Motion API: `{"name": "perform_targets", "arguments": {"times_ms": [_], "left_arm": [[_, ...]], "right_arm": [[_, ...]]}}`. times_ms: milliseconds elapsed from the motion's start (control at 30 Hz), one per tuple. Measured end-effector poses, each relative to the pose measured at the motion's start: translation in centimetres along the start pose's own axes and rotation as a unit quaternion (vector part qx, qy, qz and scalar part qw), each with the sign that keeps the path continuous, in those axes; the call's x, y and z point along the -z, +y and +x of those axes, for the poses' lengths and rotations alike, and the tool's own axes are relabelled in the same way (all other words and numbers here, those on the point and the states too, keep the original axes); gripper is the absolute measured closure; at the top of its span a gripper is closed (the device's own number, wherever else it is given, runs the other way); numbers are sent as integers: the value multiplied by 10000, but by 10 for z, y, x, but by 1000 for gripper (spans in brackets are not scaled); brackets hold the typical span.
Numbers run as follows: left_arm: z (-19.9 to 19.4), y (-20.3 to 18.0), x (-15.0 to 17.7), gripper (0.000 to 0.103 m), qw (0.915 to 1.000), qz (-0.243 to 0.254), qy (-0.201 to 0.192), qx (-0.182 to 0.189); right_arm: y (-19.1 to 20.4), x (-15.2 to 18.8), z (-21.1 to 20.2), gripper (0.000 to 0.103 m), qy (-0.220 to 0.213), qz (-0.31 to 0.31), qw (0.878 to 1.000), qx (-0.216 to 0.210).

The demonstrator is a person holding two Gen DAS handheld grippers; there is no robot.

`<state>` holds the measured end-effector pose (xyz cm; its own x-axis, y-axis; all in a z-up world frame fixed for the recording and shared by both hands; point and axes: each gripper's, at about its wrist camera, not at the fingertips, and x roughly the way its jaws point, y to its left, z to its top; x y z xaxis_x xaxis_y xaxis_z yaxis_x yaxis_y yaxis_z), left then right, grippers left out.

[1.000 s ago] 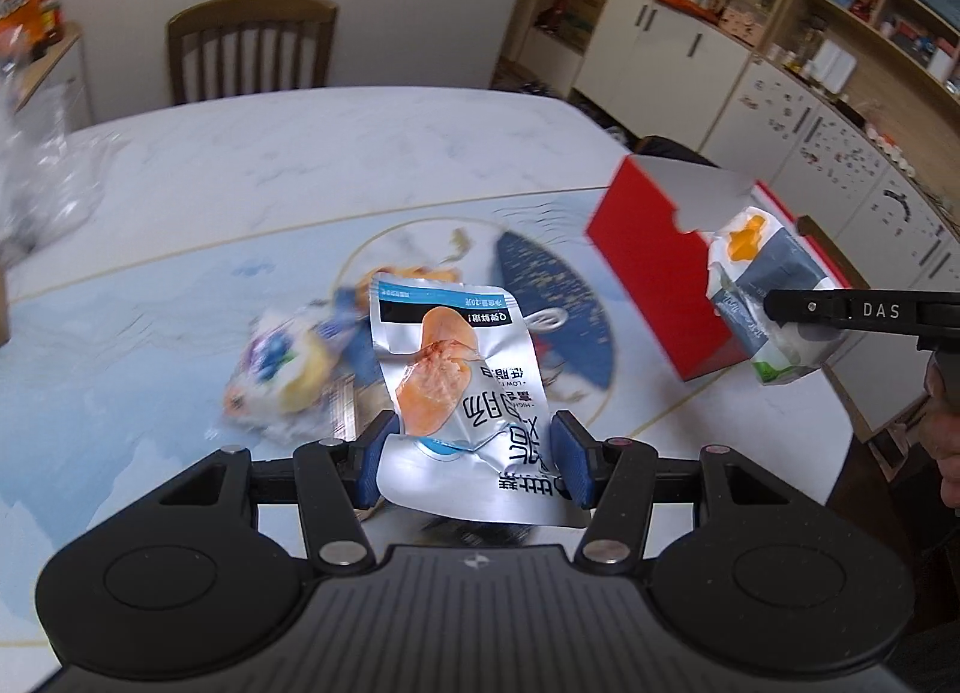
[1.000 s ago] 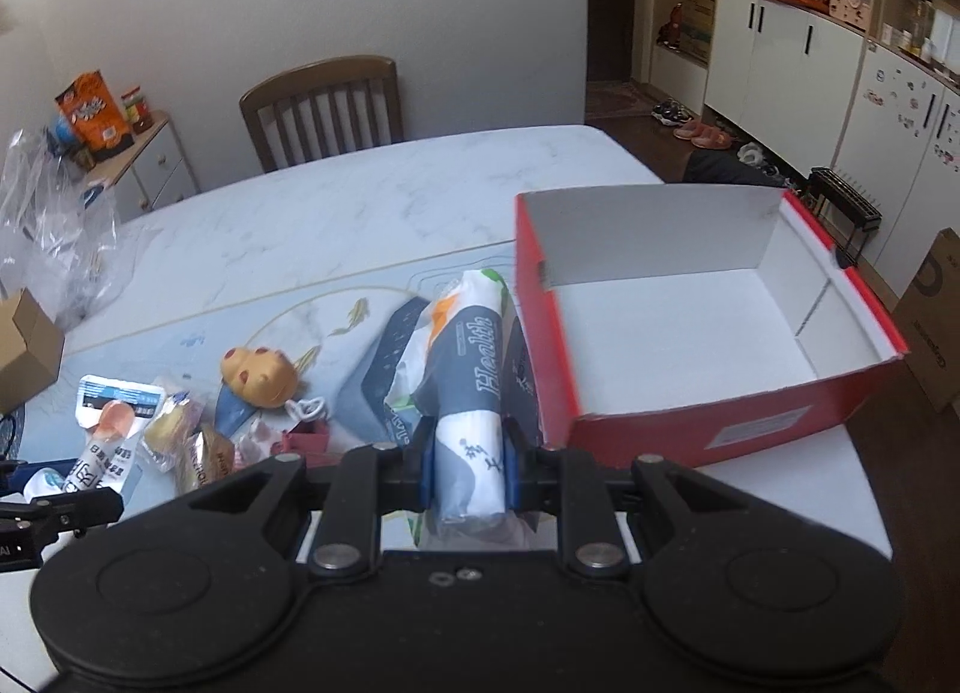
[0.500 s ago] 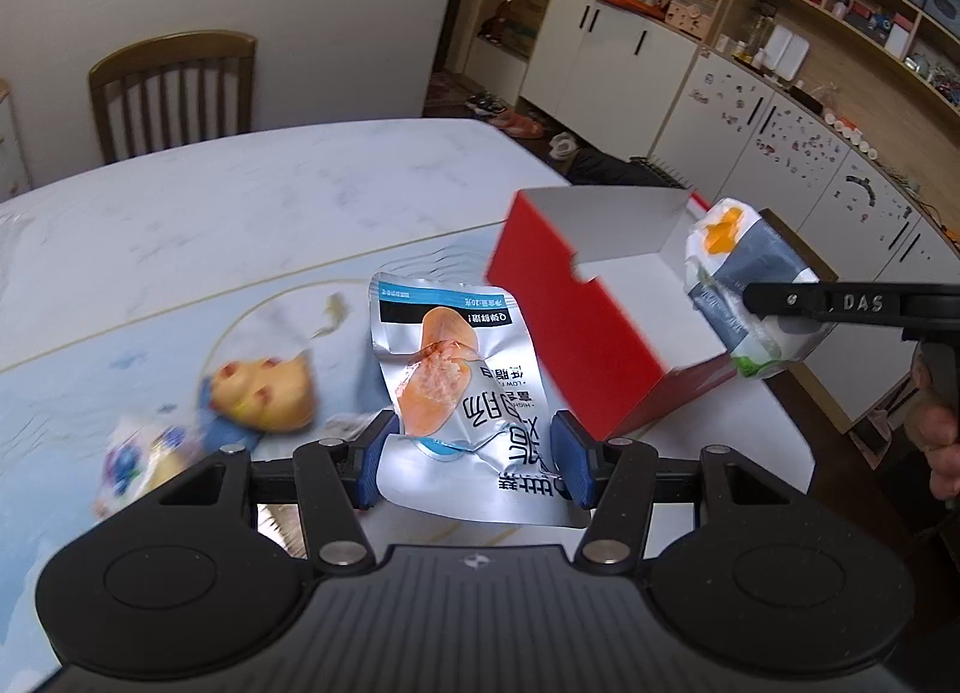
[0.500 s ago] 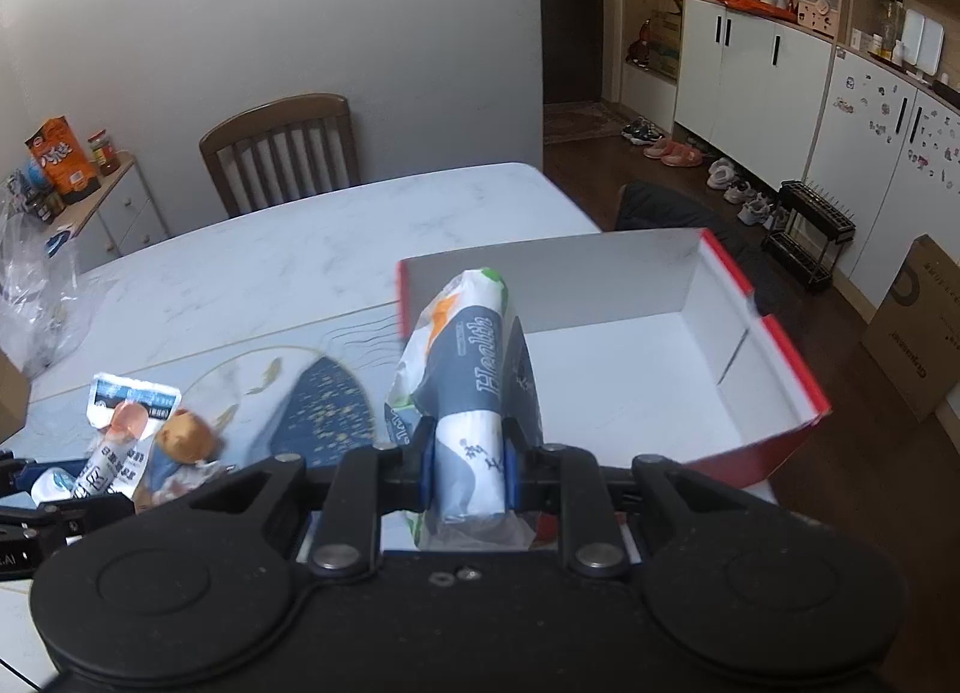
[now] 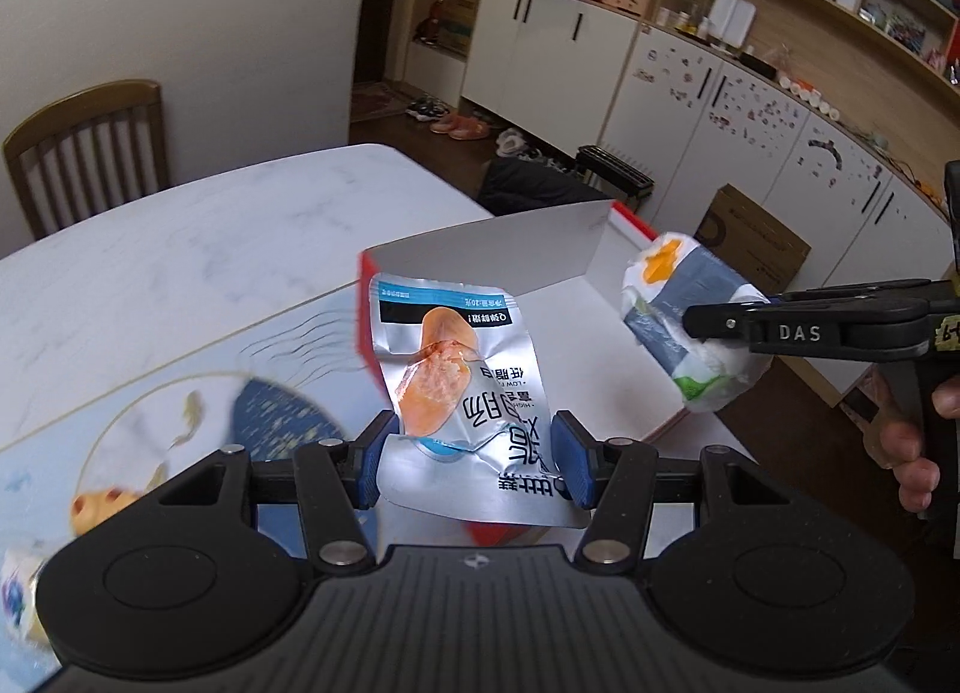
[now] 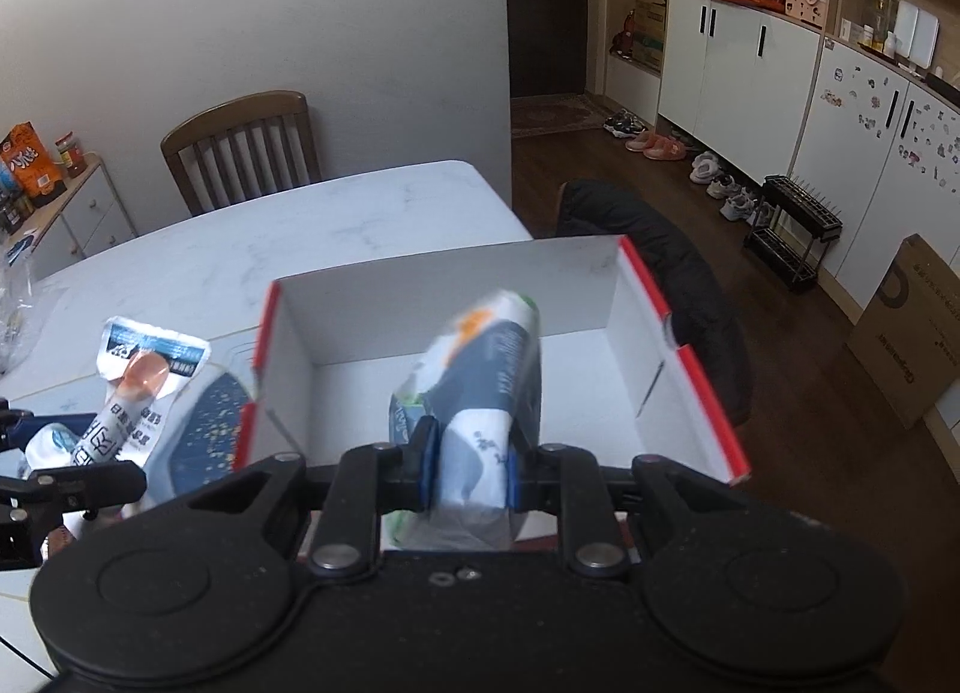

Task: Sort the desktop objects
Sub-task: 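Lift and carry the silver packet and white tube over the red shoebox with both grippers, then lower both items into the red shoebox and open both grippers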

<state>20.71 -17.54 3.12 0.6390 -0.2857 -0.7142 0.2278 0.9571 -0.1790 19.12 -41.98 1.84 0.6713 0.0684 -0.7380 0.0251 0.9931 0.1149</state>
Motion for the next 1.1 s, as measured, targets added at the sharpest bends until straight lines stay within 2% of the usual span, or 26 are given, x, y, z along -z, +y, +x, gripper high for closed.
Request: {"name": "perform_targets", "arguments": {"times_ms": [233, 533, 767, 1100], "left_arm": [[40, -29, -25, 48, 9993, 347, 163, 40], [100, -50, -46, 48, 9951, 715, 676, 7], [143, -58, -54, 48, 9902, 912, 1059, -11], [185, -63, -53, 48, 9813, 1189, 1510, -117]], "right_arm": [[-19, -10, 22, 83, 27, -152, 9999, -9], [-40, -13, 56, 84, 161, -81, 9998, 66], [-49, -9, 80, 84, 385, -253, 9989, 35], [-50, -3, 102, 84, 533, -494, 9972, 183]]}}
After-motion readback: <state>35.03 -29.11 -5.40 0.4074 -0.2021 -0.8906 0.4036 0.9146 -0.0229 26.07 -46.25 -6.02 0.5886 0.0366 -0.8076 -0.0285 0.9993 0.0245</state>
